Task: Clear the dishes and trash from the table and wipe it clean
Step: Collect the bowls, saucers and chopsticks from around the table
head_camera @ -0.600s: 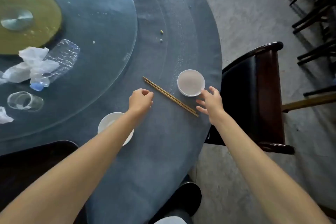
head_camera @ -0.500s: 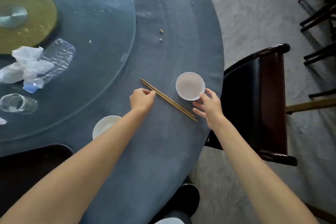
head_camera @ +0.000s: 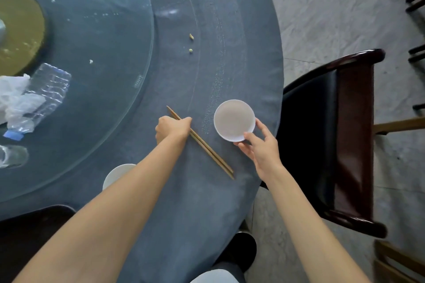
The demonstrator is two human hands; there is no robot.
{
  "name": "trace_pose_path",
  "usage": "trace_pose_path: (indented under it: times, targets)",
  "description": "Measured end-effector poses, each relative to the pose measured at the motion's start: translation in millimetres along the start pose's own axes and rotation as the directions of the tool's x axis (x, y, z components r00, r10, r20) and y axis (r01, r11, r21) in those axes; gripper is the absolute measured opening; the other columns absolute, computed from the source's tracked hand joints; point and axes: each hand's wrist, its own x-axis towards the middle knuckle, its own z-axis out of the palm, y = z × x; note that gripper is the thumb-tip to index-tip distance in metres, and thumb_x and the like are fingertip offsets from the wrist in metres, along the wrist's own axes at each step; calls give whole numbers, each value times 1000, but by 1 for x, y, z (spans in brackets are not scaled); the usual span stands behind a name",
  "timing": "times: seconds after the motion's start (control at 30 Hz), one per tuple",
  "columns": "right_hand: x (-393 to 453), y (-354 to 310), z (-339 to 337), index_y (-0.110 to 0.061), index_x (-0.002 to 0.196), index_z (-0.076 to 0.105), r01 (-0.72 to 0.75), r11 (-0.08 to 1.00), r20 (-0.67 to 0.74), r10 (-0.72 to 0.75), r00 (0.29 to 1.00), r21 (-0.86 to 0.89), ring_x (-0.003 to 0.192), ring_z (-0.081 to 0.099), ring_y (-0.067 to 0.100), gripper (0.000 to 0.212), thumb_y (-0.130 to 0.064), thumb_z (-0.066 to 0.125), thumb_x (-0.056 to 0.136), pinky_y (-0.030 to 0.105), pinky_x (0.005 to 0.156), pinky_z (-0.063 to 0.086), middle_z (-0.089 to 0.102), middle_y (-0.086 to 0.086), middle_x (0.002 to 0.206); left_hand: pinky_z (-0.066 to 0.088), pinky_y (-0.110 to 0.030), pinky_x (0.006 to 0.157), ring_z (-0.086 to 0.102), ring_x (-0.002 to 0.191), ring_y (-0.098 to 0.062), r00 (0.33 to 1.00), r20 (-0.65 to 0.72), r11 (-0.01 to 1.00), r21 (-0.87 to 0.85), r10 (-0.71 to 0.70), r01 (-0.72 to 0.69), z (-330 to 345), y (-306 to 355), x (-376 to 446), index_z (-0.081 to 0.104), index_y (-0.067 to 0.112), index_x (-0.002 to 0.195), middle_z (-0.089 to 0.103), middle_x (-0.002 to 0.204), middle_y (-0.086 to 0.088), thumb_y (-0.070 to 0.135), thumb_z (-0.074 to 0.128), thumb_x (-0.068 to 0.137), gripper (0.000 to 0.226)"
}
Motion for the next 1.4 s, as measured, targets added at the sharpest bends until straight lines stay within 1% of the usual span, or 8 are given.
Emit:
trace_pose_path:
  times: [0.3,0.67,0.8,0.97,1.07,1.13,1.27,1.4]
  targets:
    - [-5,-6,0,-29,141,59,73,991,8,-73,997,-110,101,76,24,56,3,61,95,29,84,63,79,3,90,50,-35,80,67,108,-38,952,-22,838,481,306,-258,13,2,-15,63,6,112,70,113,-13,19,59,83,32]
    - [-45,-3,0,-28,145,58,81,994,37,-79,996,-69,93,79,29,61,4,61,93,21,82,59,81,-9,89,39,-39,71,62,105,-47,902,-28,829,406,432,-385,-7,-27,-14,59,-6,107,61,113,-24,14,49,95,25]
    - [-64,2,-1,-29,145,58,85,994,22,-84,996,-69,92,78,30,61,4,60,94,5,59,51,80,-5,97,36,-36,70,60,99,-46,911,15,869,293,413,-398,-21,-42,-9,63,-7,98,64,109,-27,14,48,94,25]
    - [-88,8,1,-26,145,59,122,989,63,-116,991,-88,96,78,32,59,4,61,94,7,60,53,77,2,111,41,-34,84,55,107,-36,897,47,894,67,440,-442,-49,-61,-23,65,-1,111,59,104,-16,7,39,101,29]
    - [-100,15,6,-24,145,58,142,982,114,-127,985,-127,98,77,33,59,4,62,93,10,62,55,76,4,115,51,-37,84,63,91,-29,918,62,901,-227,393,-370,-68,-84,-28,61,19,93,57,107,-13,8,33,99,31]
    - [-110,22,12,-25,143,59,142,979,150,-119,981,-150,98,77,33,58,4,63,93,11,63,56,76,3,112,53,-37,76,62,74,-21,939,72,867,-412,336,-279,-83,-105,-36,57,22,89,57,116,-15,11,32,100,29]
    - [-136,43,30,-32,137,62,144,969,229,-96,969,-201,92,78,35,54,-1,66,93,16,67,58,75,6,112,51,-34,66,54,64,-19,953,132,701,-706,273,-103,-119,-153,-60,51,14,96,58,89,-7,7,29,105,25]
    - [-171,74,52,-39,125,65,171,951,327,-81,942,-258,96,77,35,49,-4,70,91,23,70,61,70,7,128,53,-34,63,45,60,-14,969,89,594,-801,230,-67,-158,-220,-77,53,13,101,50,77,-2,9,31,106,23]
